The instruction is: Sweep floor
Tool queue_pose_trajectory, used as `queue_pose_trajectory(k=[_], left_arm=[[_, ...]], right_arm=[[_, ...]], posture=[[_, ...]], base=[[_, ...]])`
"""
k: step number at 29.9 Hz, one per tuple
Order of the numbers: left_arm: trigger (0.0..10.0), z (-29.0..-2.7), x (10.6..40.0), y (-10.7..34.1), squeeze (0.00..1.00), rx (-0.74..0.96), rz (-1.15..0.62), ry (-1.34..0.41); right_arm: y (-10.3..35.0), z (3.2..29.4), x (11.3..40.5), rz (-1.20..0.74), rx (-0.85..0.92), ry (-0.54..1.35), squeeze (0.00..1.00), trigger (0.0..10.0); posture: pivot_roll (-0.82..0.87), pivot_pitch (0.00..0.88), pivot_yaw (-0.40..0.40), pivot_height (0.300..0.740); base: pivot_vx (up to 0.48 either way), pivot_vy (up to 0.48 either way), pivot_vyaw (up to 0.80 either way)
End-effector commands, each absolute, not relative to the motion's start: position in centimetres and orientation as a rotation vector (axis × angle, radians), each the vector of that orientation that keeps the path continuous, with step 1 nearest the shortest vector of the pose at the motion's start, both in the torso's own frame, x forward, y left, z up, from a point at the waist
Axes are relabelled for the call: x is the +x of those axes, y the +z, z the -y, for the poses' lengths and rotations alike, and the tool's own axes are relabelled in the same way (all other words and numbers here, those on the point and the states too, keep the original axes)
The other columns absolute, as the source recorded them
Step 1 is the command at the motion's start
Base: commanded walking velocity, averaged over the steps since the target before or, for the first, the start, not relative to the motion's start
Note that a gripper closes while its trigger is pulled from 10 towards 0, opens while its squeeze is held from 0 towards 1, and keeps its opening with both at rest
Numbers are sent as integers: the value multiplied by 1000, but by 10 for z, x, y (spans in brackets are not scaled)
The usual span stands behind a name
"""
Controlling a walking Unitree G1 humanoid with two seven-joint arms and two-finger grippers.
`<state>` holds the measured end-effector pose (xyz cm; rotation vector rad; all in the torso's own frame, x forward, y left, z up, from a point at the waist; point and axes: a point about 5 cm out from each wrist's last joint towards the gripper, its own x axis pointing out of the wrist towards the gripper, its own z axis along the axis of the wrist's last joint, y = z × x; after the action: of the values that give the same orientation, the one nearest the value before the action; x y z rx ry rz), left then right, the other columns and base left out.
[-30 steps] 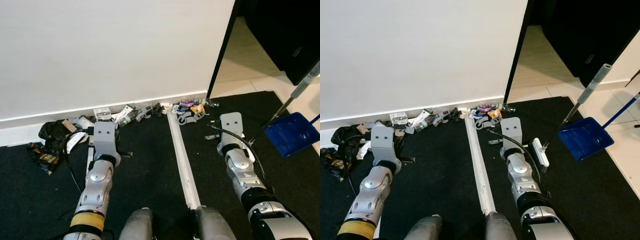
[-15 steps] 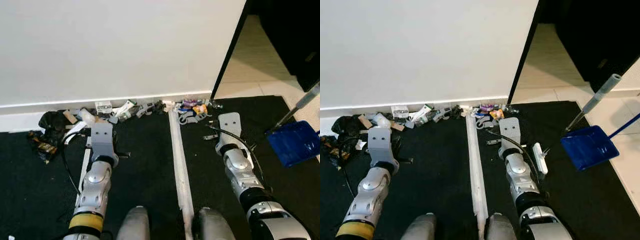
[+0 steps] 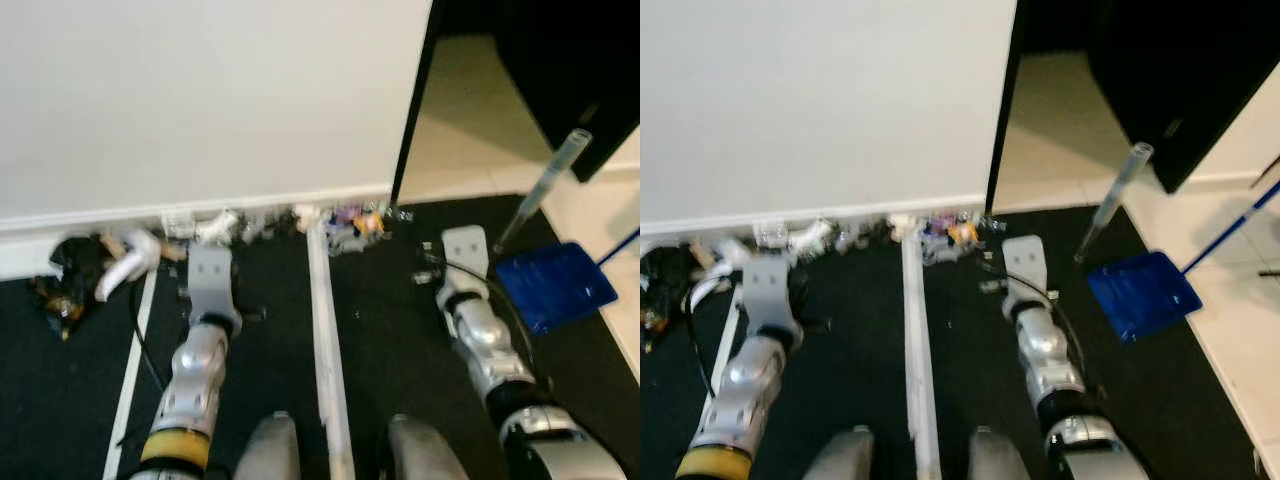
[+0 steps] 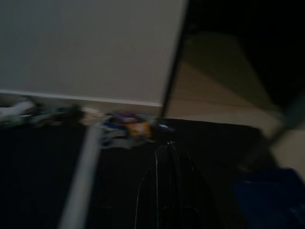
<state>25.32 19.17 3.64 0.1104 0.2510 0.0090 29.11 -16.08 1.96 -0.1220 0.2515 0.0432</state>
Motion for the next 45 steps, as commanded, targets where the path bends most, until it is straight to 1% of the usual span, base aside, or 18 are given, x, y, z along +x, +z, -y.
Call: queue_pose_trajectory(k=[1,10,29,45], left_arm=[[10000,-194,251,34,0,119,-266,13],[10000,-194,251,34,0,118,-268,15],[10000,-194,253,34,0,121,-269,14],[10000,-194,253,34,0,119,-271,13]], right_arm=[[18,156,290,-258,-111,51,0,10000],[19,156,291,-258,-111,52,0,10000],[19,157,292,-255,-114,53,0,10000],[20,157,291,-253,-115,52,0,10000]], posture=[[36,14,-8,740],[37,13,-8,740],[33,6,-8,740],[30,6,-8,740]], base=[[0,-285,0],[0,-270,0],[0,0,0],[0,-267,0]])
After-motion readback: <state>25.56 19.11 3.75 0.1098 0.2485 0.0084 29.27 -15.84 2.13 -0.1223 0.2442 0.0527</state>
